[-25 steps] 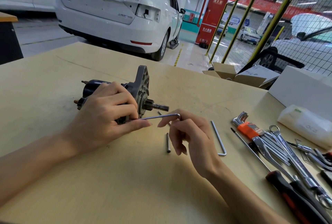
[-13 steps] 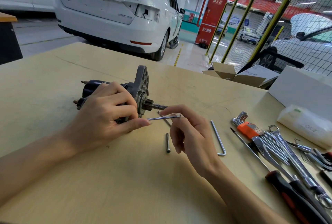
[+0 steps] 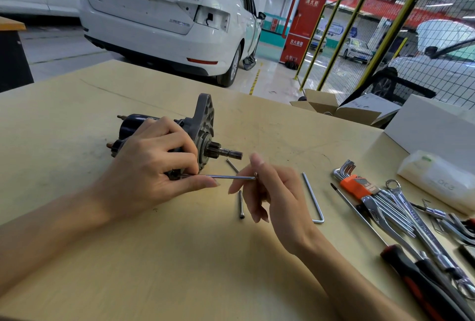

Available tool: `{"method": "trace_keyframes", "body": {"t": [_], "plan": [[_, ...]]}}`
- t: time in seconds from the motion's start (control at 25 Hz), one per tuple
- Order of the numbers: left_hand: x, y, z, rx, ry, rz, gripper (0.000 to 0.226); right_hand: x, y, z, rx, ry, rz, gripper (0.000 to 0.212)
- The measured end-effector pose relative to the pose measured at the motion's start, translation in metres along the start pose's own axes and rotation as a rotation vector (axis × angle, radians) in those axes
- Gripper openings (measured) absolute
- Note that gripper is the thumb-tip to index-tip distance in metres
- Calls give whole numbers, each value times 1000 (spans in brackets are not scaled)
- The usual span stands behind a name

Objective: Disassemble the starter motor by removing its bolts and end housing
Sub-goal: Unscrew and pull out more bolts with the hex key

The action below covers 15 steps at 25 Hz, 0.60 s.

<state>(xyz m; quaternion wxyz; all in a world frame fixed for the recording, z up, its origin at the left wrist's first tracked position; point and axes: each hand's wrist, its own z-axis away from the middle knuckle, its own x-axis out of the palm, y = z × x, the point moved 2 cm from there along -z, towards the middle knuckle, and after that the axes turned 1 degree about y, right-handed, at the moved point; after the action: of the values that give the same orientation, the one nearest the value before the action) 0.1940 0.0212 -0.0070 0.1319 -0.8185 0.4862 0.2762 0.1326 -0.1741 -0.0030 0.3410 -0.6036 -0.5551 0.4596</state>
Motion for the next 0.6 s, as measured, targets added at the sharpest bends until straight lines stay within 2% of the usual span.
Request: {"method": "trace_keyframes", "body": {"t": [0.24,0.6], "plan": [[0,0,1,-1,3,-9,39,-1,-1,2,-34,-41,-15,27],[0,0,0,-3,20,-9,40,-3,2,-1,-20,47,25,27]]}}
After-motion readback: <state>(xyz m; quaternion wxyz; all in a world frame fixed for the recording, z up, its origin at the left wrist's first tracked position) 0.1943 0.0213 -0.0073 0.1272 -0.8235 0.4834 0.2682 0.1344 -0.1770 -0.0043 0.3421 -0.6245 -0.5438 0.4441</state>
